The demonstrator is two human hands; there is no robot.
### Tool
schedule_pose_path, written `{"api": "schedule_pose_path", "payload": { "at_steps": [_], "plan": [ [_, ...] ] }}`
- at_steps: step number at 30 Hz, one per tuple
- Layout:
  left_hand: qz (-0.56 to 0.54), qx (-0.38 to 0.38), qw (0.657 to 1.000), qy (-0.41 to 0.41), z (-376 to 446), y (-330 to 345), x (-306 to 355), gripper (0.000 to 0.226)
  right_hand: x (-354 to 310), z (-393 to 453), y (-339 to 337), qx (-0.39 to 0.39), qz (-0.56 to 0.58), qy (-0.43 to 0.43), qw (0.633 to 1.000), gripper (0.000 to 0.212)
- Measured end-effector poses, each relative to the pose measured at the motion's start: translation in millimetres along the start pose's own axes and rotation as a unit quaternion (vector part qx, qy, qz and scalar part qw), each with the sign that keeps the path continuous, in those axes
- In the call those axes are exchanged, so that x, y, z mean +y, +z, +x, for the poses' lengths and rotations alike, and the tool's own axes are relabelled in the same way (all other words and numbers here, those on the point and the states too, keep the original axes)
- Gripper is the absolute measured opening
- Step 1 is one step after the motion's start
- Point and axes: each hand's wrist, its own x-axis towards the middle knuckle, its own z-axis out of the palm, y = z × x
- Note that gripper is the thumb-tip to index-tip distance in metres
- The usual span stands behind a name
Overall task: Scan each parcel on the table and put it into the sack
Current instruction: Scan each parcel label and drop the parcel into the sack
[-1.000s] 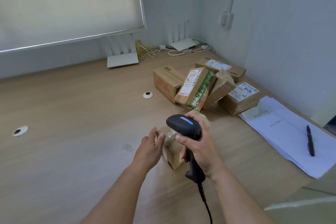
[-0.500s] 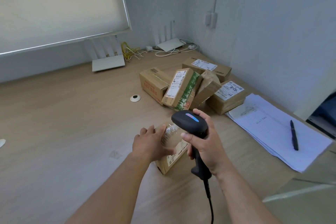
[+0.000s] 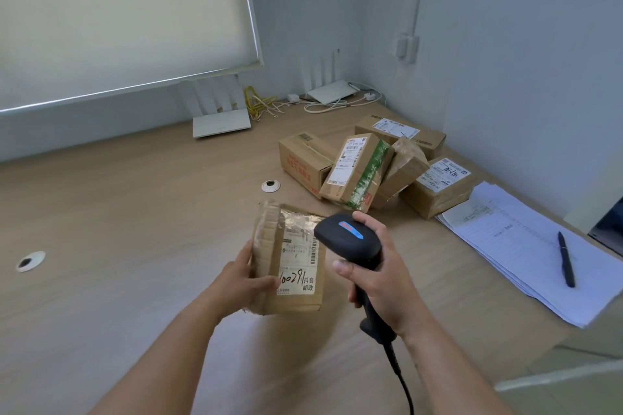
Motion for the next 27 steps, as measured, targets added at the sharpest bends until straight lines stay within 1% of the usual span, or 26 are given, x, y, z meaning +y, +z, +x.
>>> {"api": "schedule_pose_path", "payload": {
  "at_steps": [2,6,10,14,17,18,21,25,27],
  "plan": [
    [-0.045,0.021,0.999,0.007,-7.8,-9.0,-9.7,0.080,1.5,-5.5,9.1,-0.018,-0.018,0.000,1.000,0.071],
    [-0.095,0.068,0.993,0.013,-19.7,-50.7,-21.6,0.074,0.9,-16.6,30.8,-0.062,-0.046,-0.005,0.997,0.073],
    [-0.037,0.115,0.992,0.025,-29.4,-101.1,-27.0,0.068,-3.2,-26.5,55.7,-0.097,-0.060,-0.009,0.993,0.072],
    [0.010,0.116,0.993,0.034,-41.8,-139.9,-30.6,0.068,-5.3,-35.9,80.2,-0.122,-0.071,-0.013,0.990,0.074],
    [0.037,0.121,0.991,0.036,-48.2,-162.7,-37.2,0.084,-7.1,-43.6,98.8,-0.129,-0.067,-0.014,0.989,0.071],
    [0.042,0.121,0.991,0.037,-48.8,-169.4,-40.8,0.085,-6.7,-46.0,104.6,-0.131,-0.067,-0.014,0.989,0.071],
    [0.065,0.118,0.990,0.049,-52.9,-187.0,-50.6,0.083,-2.8,-53.7,120.3,-0.136,-0.070,-0.013,0.988,0.073],
    [0.093,0.117,0.987,0.058,-62.5,-201.0,-62.0,0.086,2.2,-65.3,138.2,-0.139,-0.071,-0.008,0.988,0.073],
    [0.106,0.117,0.986,0.062,-67.8,-203.5,-67.6,0.083,3.8,-72.0,146.3,-0.140,-0.076,-0.009,0.987,0.073]
  ]
}}
